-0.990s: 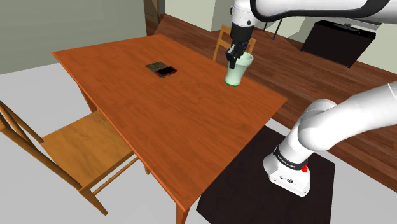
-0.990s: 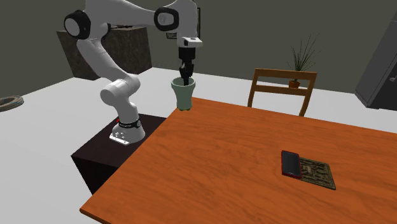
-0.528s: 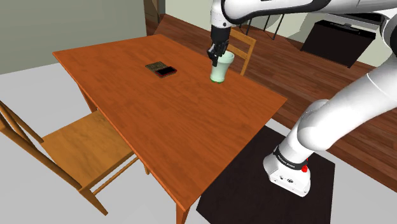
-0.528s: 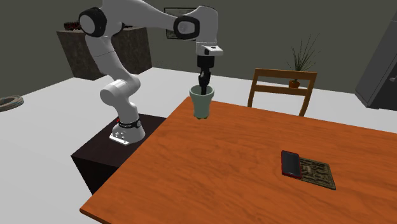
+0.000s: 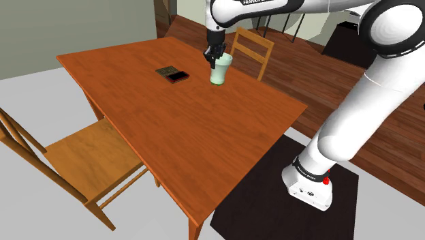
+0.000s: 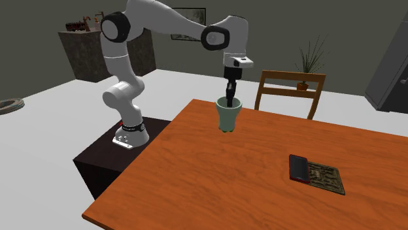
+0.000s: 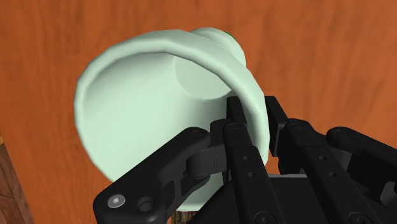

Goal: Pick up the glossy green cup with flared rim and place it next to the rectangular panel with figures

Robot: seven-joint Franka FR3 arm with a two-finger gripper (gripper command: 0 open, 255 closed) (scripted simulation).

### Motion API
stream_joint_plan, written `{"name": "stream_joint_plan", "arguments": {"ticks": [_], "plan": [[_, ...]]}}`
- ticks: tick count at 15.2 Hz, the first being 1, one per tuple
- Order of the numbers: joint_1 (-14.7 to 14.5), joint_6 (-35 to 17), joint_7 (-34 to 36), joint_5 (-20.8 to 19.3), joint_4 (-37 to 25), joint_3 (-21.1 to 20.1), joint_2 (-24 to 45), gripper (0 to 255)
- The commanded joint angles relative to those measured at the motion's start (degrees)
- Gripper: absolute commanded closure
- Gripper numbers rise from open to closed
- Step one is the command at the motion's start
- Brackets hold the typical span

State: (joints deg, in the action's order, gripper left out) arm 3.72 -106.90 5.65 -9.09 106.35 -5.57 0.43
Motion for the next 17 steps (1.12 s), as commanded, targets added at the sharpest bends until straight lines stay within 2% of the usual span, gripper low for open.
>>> {"name": "stream_joint_plan", "arguments": {"ticks": [1,5,9,12,14,17], "plan": [[-0.1,0.1,0.2,-0.5,-5.2,-0.1,5.1,255],[-0.3,1.2,0.1,-1.4,-15.8,0.2,14.7,255],[-0.7,3.8,-0.4,-2.1,-29.1,0.5,25.3,255],[-1.3,7.5,-1.2,-2.4,-42.3,0.8,34.7,255],[-1.9,11.4,-2.0,-2.6,-53.9,1.2,42.3,255],[-1.8,8.7,-1.6,-2.6,-50.6,1.2,41.8,255]]}}
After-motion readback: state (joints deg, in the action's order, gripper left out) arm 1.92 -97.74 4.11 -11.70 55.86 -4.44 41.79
